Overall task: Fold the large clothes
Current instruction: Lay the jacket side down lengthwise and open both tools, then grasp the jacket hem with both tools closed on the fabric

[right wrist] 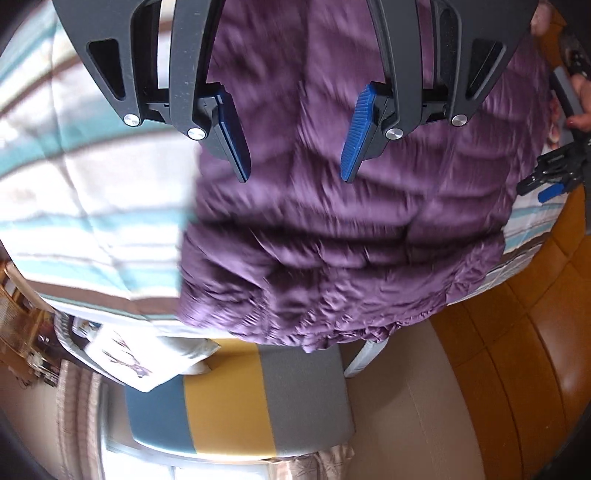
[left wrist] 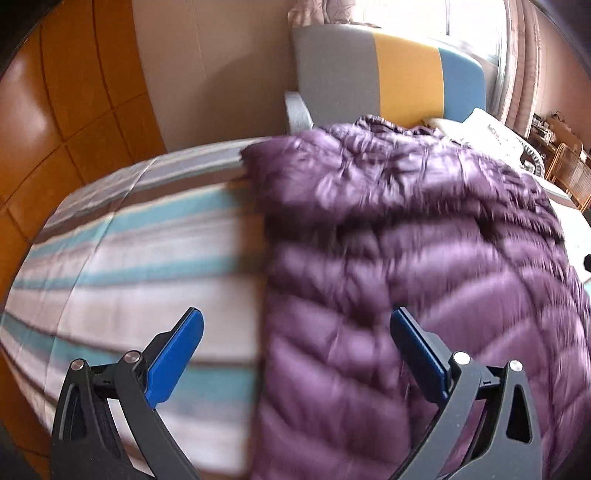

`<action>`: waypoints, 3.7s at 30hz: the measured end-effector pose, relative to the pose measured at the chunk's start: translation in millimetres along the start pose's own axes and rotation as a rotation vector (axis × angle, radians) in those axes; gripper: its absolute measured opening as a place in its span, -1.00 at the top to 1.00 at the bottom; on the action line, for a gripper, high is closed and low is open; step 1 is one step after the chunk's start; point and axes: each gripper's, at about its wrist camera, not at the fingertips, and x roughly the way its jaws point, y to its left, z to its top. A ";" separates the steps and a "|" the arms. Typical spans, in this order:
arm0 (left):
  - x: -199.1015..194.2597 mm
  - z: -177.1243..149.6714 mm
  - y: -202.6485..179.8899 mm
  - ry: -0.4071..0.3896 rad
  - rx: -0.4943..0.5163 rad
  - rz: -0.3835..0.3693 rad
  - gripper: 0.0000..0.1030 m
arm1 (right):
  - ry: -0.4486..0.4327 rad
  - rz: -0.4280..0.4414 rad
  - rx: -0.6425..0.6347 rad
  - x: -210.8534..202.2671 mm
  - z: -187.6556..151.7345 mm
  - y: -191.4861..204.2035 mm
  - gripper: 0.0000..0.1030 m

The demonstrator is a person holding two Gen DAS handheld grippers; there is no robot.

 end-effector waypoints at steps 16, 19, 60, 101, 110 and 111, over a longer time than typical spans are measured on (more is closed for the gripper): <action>-50.3 -104.2 30.5 0.011 -0.036 -0.087 -0.45 | 0.077 -0.057 0.049 -60.8 -113.5 -58.9 -0.24; -54.8 -110.1 25.5 0.017 -0.021 -0.113 -0.42 | 0.080 -0.035 0.079 -63.0 -125.2 -64.4 -0.21; -192.4 -117.4 23.6 -0.285 0.050 -0.297 0.91 | -0.163 0.326 -0.001 -149.1 -124.8 -26.7 0.89; -0.9 85.0 20.9 -0.148 -0.122 -0.214 0.80 | -0.164 0.217 0.332 29.0 60.9 -81.6 0.89; 32.0 99.1 31.2 -0.159 -0.217 -0.258 -0.55 | -0.175 0.356 0.515 61.0 53.2 -111.4 -0.19; 27.0 100.7 39.4 -0.196 -0.260 -0.209 -0.93 | -0.223 0.346 0.540 53.9 50.0 -116.8 -0.53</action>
